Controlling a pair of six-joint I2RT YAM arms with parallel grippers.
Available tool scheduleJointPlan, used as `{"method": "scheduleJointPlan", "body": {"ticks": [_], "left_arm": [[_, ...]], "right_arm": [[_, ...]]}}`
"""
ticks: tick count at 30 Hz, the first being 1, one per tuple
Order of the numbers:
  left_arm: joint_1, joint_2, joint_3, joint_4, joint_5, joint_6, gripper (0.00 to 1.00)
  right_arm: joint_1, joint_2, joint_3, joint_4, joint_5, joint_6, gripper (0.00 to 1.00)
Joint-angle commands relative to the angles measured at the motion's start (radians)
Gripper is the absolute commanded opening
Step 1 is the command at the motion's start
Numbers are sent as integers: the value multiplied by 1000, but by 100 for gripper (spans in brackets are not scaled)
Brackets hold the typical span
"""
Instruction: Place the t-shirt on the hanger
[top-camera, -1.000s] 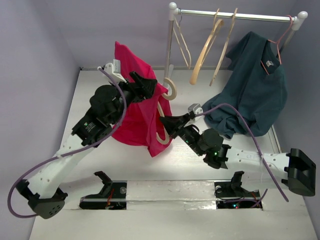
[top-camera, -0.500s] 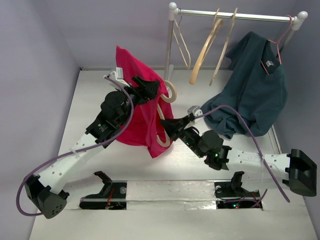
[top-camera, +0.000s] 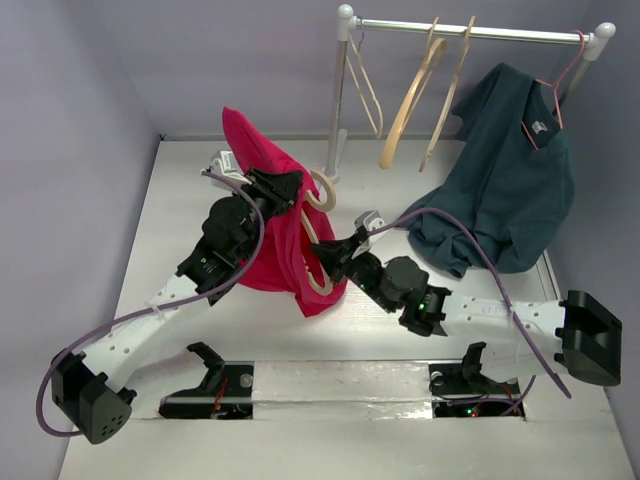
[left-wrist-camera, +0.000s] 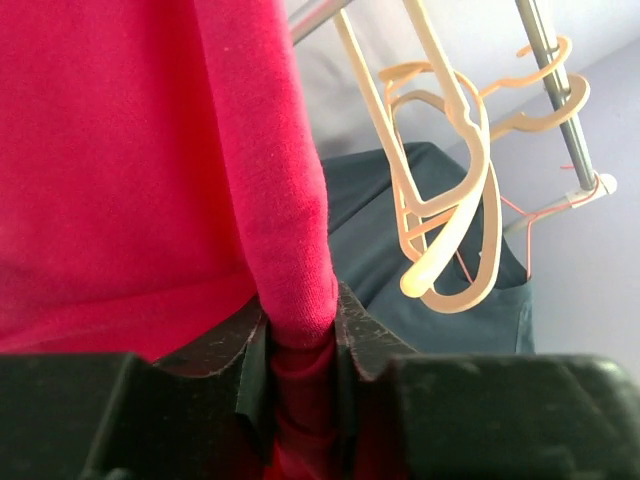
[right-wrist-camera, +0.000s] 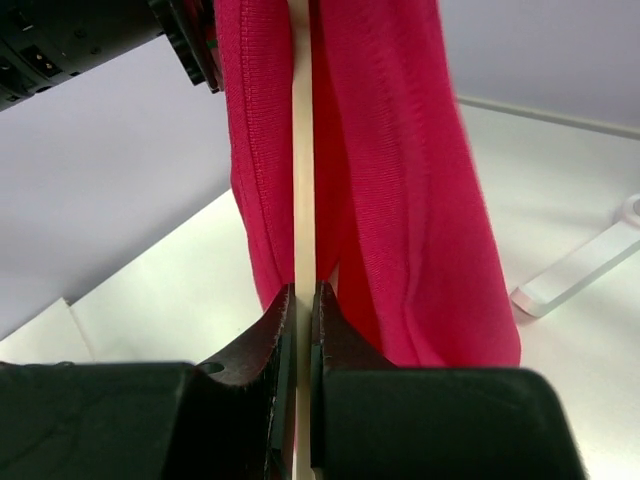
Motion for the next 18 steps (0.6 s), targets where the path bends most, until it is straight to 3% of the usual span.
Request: {"method": "scheduleJointPlan", "body": {"ticks": [1,6,9,10,13,18], "left_arm": [[-10,-58,-36,74,3,-1,0],[-10,-132,-67,52,-37,-11,0],[-1,-187,-82,46,-52,-30,0],[-1,-196,-82,41,-52,-36,0],[-1,-215,-65,26,-38,-47,0],[17,-215,-39,23,6,-59,0]], "right_arm": [[14,-10,74,26,-31,15,0],[14,-19,116,-120,-22,82,0],[14,-45,142,-248,-34,134,20],[14,-56,145,-282,-49,140,36],[14,-128,127,-389,-51,180,58],[14,-274,3,-451,-25,203,59]]}}
